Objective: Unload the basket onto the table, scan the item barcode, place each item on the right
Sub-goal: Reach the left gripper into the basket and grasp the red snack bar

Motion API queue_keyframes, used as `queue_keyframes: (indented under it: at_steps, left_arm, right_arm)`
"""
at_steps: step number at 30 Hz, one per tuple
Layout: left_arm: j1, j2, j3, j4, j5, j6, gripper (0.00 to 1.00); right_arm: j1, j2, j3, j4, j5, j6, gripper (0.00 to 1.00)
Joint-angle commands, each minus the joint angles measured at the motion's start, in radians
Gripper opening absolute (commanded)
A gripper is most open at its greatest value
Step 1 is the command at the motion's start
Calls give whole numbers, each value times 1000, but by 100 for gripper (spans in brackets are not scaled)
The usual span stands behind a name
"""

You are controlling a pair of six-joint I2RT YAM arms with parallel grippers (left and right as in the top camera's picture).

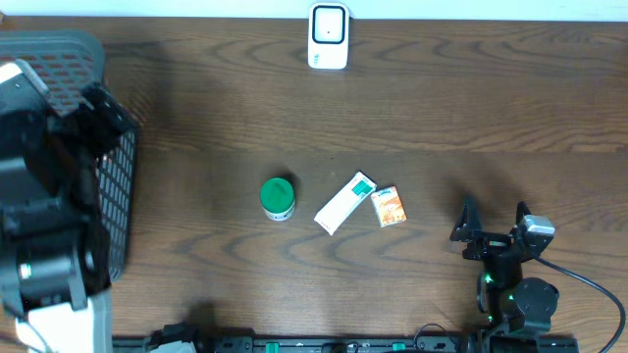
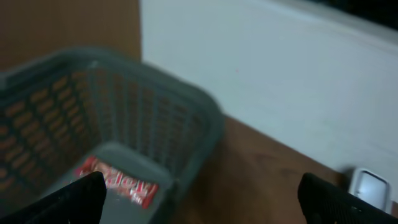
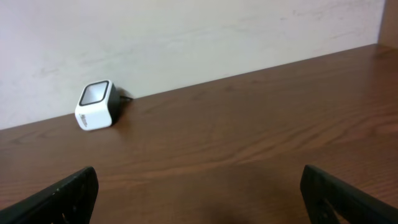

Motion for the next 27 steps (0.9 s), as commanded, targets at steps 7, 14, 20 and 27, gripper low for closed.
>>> queue_keyframes:
  at_steps: [7, 14, 20, 27]
  left_arm:
    - [159, 145, 5, -15, -3, -206, 99]
    - [305, 214, 5, -43, -3, -318, 98]
    - [354, 350, 5, -66, -3, -428, 98]
    - [354, 526, 5, -35, -3, -478, 98]
  right_arm:
    - [7, -5, -1, -4, 2, 1, 99]
    - [7, -5, -1, -5, 2, 1, 99]
    - [7, -5, -1, -4, 2, 1, 99]
    - [7, -5, -1, -4, 2, 1, 99]
